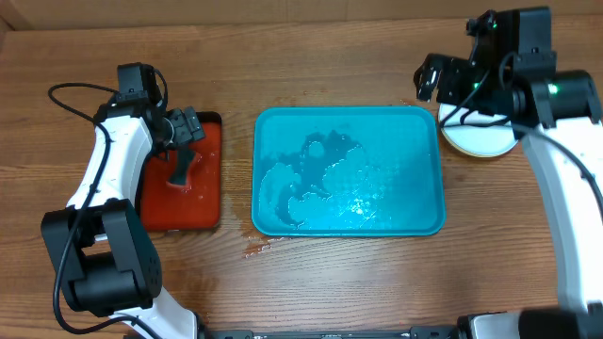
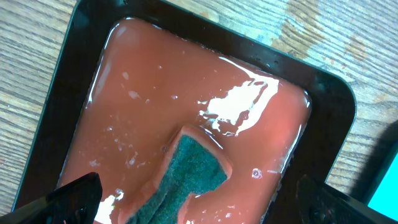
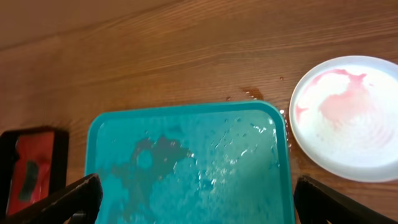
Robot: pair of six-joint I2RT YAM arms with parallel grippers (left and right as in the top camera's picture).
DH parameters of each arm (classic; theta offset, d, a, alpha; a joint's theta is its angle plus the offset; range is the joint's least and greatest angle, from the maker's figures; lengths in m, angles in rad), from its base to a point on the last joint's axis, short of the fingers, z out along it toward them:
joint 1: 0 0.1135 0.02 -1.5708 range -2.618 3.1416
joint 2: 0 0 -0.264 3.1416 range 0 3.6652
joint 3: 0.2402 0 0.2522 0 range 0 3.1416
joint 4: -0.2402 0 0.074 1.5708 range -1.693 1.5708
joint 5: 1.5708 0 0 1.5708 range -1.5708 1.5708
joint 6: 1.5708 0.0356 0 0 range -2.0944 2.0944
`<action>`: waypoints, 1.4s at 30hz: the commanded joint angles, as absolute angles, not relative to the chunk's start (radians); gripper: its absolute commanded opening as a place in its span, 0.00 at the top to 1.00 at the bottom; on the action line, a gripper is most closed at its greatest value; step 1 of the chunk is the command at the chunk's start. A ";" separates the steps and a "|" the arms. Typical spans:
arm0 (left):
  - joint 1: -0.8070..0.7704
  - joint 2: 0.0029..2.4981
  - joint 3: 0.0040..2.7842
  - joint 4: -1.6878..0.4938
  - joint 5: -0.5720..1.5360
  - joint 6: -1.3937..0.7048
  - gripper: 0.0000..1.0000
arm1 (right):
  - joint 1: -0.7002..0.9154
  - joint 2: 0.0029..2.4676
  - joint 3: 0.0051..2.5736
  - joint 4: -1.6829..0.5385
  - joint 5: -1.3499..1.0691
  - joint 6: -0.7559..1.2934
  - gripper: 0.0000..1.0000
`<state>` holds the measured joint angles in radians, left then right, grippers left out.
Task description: Clean dirty plates on tray and stack at the side
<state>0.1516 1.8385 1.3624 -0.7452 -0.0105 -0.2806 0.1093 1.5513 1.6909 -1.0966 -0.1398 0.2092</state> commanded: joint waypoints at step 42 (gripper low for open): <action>0.158 1.816 1.376 -0.746 -0.002 -0.269 0.00 | 0.189 1.192 1.586 -1.478 -0.080 0.180 0.00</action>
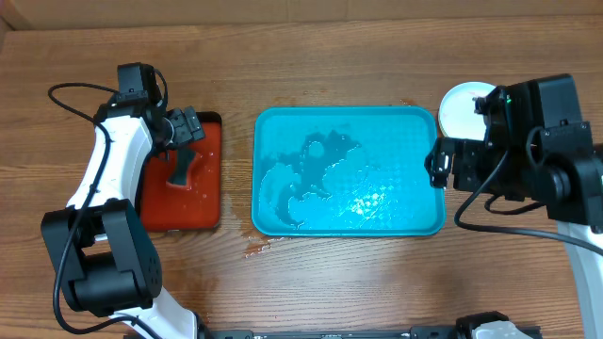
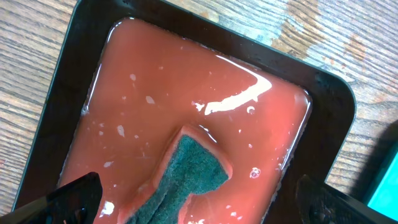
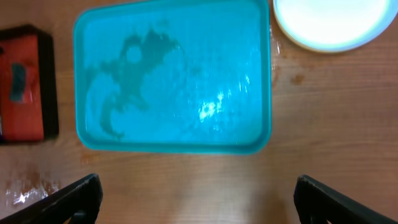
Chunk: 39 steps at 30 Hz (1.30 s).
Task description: Clean dirty plates on tray and stack at the side
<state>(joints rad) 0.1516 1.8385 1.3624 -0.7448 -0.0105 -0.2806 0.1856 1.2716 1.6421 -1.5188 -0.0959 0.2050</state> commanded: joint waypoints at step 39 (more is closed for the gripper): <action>0.158 1.816 1.376 -0.746 -0.002 -0.269 0.00 | 0.073 0.002 0.068 -0.167 -0.053 0.149 0.00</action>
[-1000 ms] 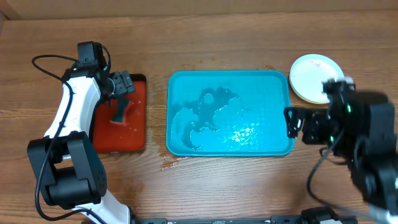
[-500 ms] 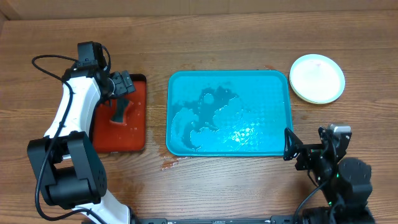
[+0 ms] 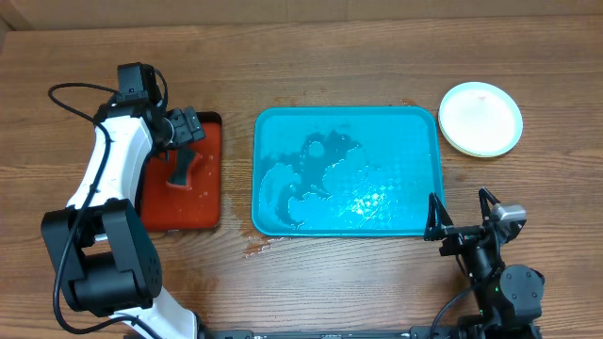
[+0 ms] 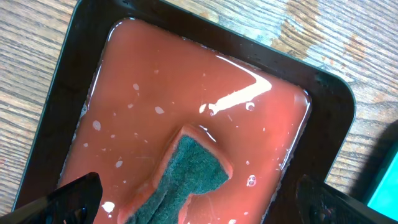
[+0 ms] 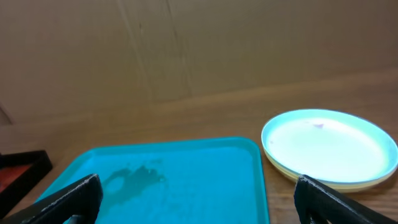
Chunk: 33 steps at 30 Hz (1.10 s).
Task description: Clean dirty plates on tray and stack at the side
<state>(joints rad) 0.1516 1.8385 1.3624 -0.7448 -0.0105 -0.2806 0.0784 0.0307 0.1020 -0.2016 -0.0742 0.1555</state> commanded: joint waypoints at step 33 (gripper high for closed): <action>0.158 1.816 1.376 -0.746 -0.002 -0.269 0.00 | 0.109 0.003 0.008 -0.083 -0.020 0.149 0.00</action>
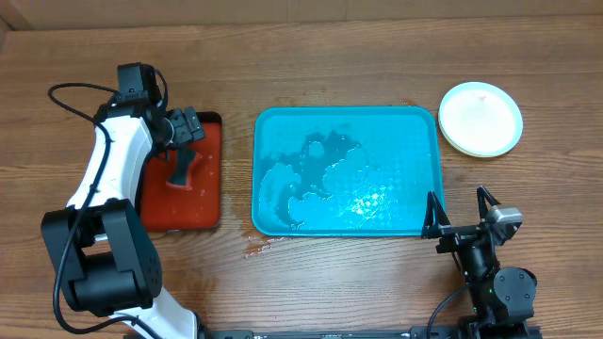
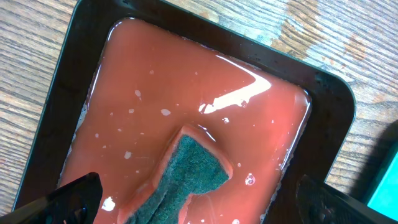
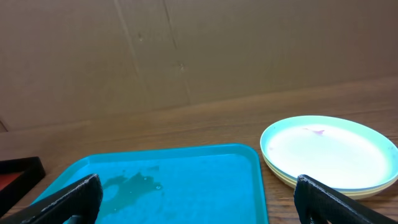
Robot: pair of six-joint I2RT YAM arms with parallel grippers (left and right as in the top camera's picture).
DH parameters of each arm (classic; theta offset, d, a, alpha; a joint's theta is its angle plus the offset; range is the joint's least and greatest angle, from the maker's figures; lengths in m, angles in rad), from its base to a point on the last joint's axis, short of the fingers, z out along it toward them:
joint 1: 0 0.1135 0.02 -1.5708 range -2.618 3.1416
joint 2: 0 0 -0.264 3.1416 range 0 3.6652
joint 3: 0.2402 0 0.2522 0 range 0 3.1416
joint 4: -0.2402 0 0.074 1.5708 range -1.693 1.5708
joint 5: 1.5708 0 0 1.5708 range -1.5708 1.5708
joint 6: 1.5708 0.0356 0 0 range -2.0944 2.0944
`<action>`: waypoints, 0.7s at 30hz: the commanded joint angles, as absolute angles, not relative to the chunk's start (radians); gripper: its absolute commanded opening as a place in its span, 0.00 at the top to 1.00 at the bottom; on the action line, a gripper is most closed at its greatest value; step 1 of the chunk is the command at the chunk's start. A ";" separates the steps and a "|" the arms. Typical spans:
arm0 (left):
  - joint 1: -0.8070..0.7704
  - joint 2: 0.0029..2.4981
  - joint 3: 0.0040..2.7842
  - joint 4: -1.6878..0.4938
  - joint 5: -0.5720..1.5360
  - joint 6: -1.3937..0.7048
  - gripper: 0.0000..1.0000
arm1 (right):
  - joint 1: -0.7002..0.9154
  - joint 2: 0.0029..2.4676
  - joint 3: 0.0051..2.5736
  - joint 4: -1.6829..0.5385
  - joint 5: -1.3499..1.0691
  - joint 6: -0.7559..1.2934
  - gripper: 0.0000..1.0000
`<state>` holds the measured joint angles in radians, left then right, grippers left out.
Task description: Clean dirty plates on tray and stack at the side
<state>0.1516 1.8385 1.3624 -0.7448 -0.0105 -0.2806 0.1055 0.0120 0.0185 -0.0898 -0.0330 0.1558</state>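
Note:
The stack of plates [image 1: 480,119] sits at the back right, off the tray, pale with a faint pink speck on the top plate [image 3: 329,149]. The teal tray [image 1: 349,111] in the middle holds only puddles of water [image 3: 134,180]. My right gripper [image 1: 462,230] rests open near the front right, level with the table, facing the tray, with nothing between its fingers. My left gripper [image 1: 185,130] hangs open over a green sponge [image 2: 193,171] lying in red liquid.
A black tray [image 2: 329,106] of red liquid at the left holds the sponge [image 1: 179,168]. Drops of water lie on the wood in front of the teal tray's left corner [image 1: 256,247]. A brown cardboard wall [image 3: 186,50] backs the table.
My right arm has settled a touch further toward the front edge, its view across the tray nearly unchanged. The red liquid's ripples have shifted. My left gripper has not moved.
My right gripper was open beside the plate stack at the back right, the top plate smeared pink. Then it was high over the tray's right edge, looking down. Then it lay folded at the front right, where it stays. My left gripper stayed open over the sponge throughout.

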 commanded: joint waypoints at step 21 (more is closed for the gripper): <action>0.159 1.825 1.376 -0.752 -0.010 -0.268 0.00 | 0.109 0.003 0.008 -0.083 -0.020 0.149 0.00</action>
<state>0.1516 1.8385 1.3624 -0.7486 -0.0105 -0.2806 0.1055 0.0120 0.0185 -0.0898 -0.0330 0.1555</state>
